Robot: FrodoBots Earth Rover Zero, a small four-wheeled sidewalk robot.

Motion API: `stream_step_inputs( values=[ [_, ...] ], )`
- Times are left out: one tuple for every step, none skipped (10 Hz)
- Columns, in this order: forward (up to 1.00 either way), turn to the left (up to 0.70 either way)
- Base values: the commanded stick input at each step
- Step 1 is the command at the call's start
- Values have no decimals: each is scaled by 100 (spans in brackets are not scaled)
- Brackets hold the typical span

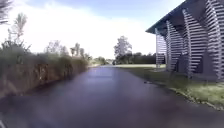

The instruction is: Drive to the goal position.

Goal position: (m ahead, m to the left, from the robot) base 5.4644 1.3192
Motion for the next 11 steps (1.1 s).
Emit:
stream_step_inputs(
  values=[
    [100, 2],
    [100, 2],
    [100, 2],
    [100, 0],
    [100, 1],
    [100, 2],
    [100, 2],
    [100, 1],
    [100, 0],
    [100, 0],
    [100, 0]
  ],
)
